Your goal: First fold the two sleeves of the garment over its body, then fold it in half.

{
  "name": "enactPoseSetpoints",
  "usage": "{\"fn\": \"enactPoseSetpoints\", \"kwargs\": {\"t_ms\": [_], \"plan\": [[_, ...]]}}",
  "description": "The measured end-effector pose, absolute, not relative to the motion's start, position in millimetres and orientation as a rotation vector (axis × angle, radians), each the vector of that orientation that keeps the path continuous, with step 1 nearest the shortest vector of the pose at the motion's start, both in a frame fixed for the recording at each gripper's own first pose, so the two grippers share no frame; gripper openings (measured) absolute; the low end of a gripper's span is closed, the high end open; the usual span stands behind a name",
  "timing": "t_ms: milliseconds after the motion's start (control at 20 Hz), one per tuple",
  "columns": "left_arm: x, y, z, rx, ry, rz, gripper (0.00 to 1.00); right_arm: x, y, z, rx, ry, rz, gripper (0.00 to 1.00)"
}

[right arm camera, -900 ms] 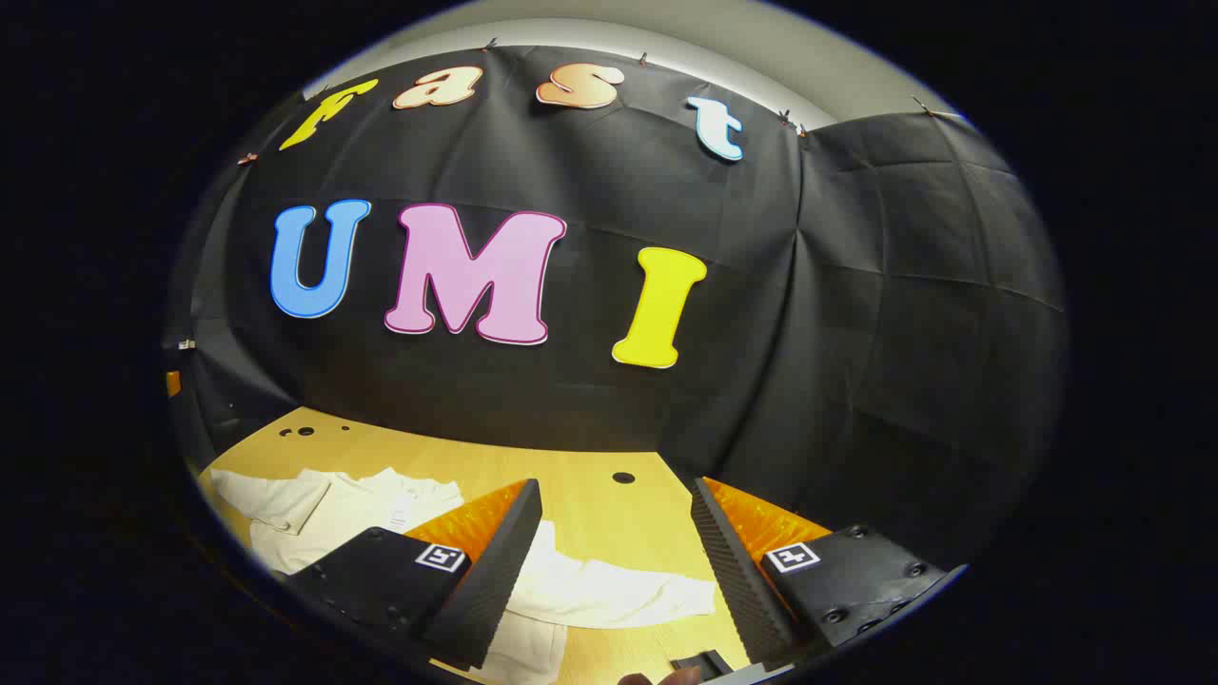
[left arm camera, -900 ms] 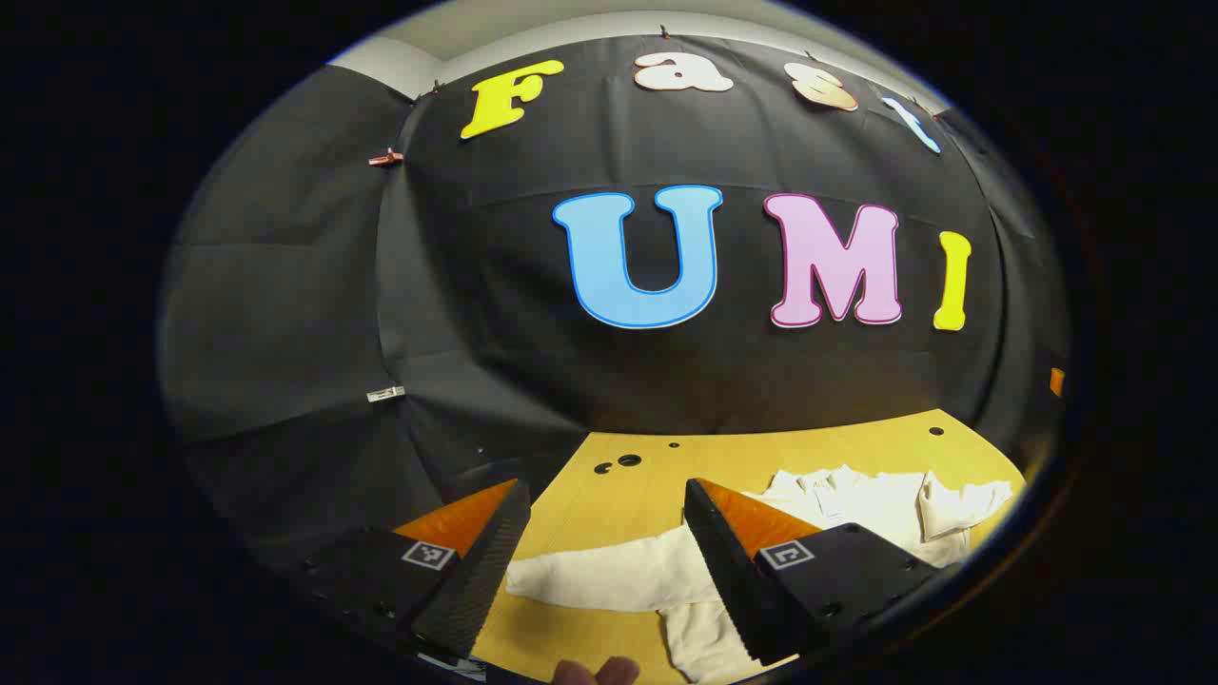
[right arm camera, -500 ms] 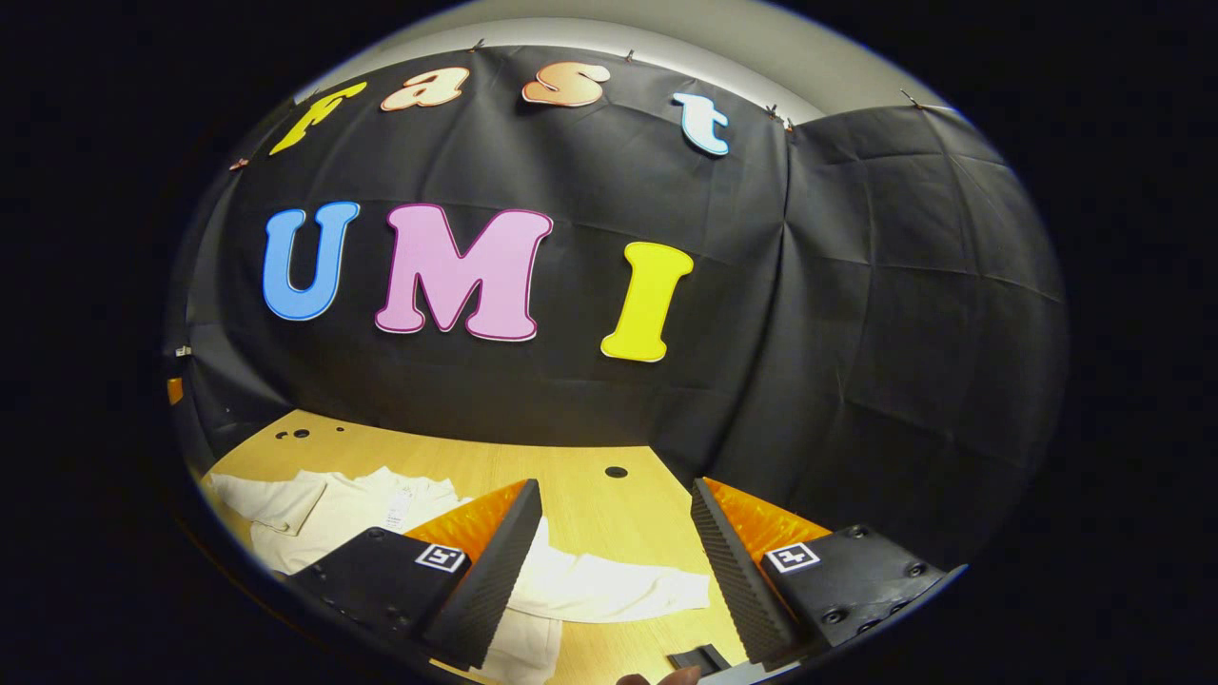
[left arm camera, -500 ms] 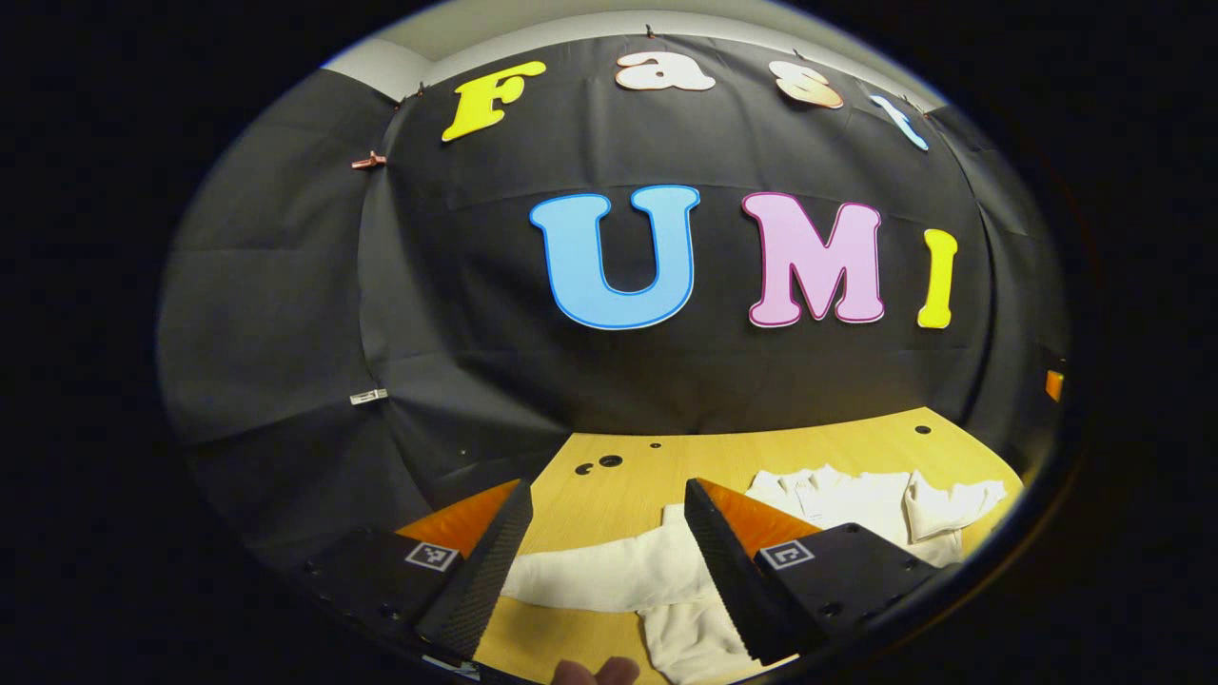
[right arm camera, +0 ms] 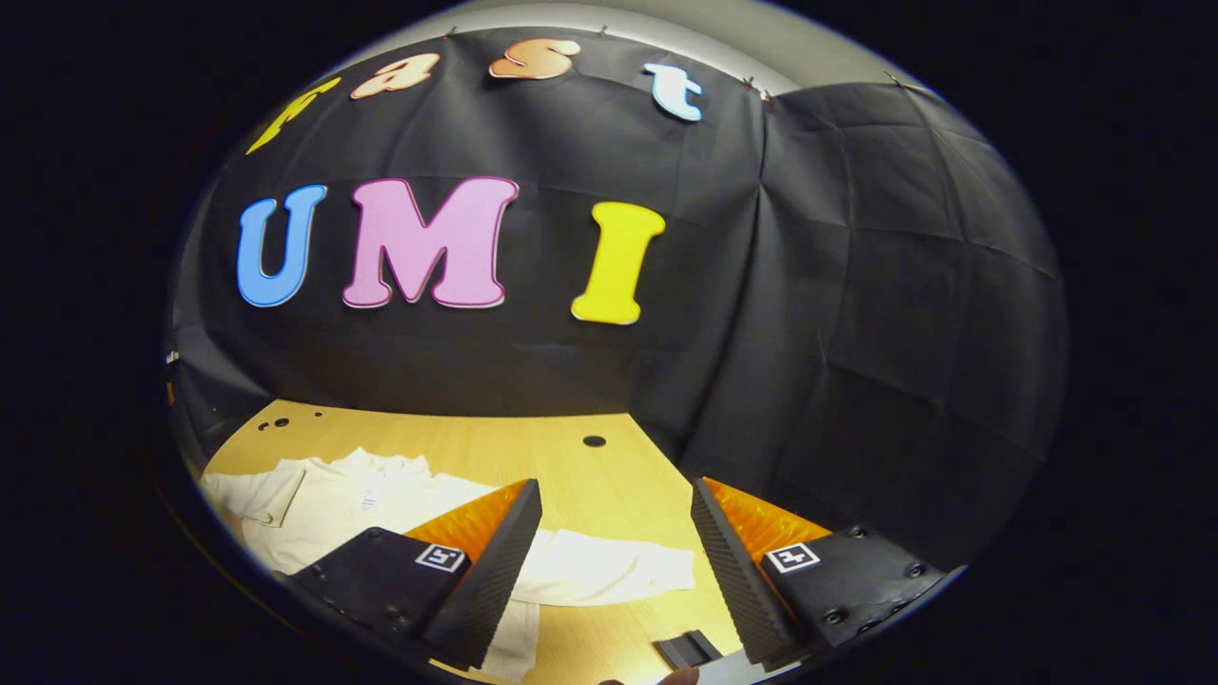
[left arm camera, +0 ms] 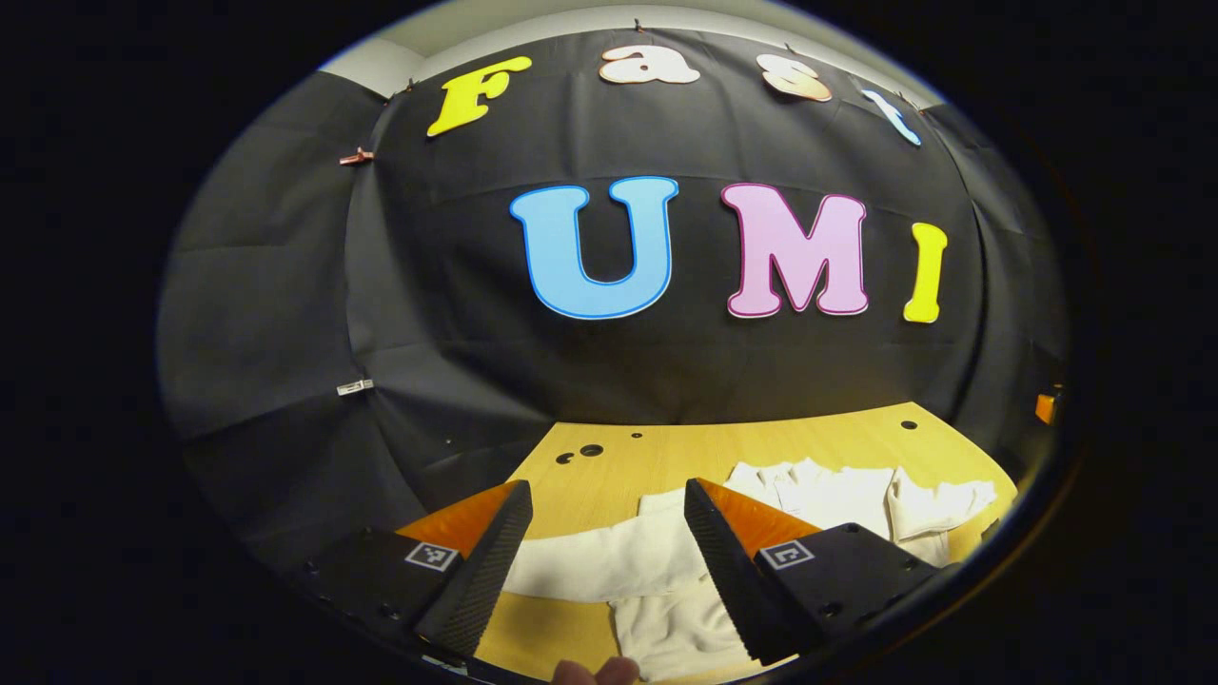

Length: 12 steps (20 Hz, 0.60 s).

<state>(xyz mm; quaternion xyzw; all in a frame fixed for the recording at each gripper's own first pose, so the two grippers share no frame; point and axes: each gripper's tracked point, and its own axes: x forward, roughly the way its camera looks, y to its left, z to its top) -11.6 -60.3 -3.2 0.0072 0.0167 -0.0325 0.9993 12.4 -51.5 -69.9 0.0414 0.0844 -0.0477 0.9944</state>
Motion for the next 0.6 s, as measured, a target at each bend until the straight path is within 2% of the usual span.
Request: {"fn": "enactPoseSetpoints", "kwargs": {"t_ms": [600], "plan": [[-28.9,-122.0,-21.6,0.031,0.116,-0.091,0.98,68.2,-110.5,-247.2,0.084,0.547,-0.16,0.97]]}}
